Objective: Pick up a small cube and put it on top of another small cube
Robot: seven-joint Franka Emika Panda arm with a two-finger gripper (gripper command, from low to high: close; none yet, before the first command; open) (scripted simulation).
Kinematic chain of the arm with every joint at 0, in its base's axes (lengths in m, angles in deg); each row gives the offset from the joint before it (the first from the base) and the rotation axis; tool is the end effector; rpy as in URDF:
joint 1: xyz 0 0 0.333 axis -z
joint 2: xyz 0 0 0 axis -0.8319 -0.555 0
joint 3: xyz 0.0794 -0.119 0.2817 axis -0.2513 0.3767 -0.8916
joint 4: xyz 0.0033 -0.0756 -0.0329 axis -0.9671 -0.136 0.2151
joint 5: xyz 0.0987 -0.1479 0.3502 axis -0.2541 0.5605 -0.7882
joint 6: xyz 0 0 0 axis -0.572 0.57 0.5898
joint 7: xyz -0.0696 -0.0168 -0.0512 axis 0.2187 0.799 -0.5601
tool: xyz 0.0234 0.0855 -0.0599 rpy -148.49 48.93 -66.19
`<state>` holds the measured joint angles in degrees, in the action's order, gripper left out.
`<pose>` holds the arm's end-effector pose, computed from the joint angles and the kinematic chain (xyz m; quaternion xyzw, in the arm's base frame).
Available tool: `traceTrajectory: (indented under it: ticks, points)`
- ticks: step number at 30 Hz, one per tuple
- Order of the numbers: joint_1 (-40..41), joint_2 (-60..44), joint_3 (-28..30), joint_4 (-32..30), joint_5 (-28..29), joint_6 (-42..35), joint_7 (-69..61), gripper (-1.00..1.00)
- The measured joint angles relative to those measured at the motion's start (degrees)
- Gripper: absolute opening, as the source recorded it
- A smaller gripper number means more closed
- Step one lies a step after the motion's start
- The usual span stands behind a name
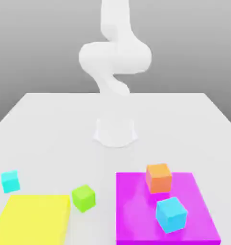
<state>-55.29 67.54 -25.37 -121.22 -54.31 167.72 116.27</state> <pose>0.3803 -0.0328 0.6684 -0.8440 0.4023 -0.3192 0.1549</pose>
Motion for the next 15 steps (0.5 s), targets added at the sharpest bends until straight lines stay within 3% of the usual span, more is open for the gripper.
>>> traceTrajectory:
  ticks: [15]
  points:
    - [8.33, -31.55, 16.10, -9.30, -9.95, 14.55, 2.03, 0.00]
